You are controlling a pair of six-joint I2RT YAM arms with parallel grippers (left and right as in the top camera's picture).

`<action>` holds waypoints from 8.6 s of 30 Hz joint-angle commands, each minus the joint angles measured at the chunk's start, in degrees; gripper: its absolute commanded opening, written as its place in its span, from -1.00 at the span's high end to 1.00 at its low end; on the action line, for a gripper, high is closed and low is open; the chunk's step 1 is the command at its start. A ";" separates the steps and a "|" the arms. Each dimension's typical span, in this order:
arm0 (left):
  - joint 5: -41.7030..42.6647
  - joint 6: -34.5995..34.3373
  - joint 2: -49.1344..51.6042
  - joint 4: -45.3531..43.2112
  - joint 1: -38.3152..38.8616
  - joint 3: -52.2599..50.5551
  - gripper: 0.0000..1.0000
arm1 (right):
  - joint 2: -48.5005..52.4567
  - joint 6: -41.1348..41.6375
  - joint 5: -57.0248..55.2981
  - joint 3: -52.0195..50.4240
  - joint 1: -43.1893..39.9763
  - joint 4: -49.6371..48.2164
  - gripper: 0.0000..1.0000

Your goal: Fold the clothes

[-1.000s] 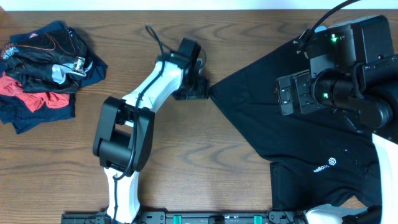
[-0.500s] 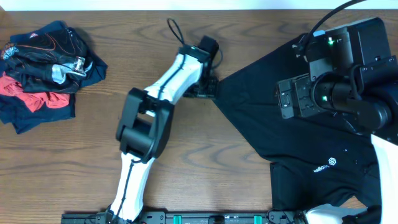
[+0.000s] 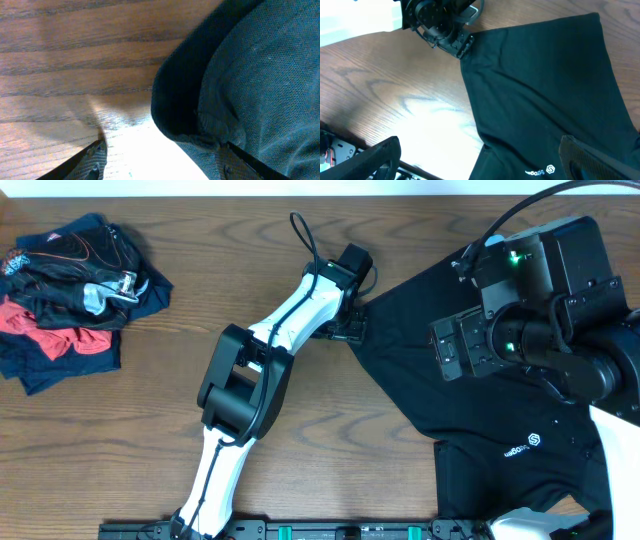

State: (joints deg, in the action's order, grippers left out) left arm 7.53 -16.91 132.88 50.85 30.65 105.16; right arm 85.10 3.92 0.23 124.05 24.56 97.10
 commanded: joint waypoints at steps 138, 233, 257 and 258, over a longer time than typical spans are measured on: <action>6.40 1.42 1.05 18.97 -33.31 4.70 -0.31 | 20.46 8.85 6.49 -57.05 -22.51 -57.96 0.33; 14.95 12.61 -6.51 22.01 -25.42 0.31 -0.25 | 4.20 31.82 7.04 -79.97 -3.17 -45.20 -0.98; 14.95 12.63 -6.51 22.27 -25.42 0.31 -0.25 | 6.56 34.40 2.97 -81.50 -11.02 -57.96 -0.07; 14.95 12.63 -6.51 22.38 -25.42 0.31 -0.26 | 6.97 34.38 2.95 -81.50 -10.99 -58.38 0.10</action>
State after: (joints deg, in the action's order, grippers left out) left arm 22.55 -5.43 126.43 72.90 5.41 105.75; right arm 90.26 37.63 3.57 43.51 13.80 40.18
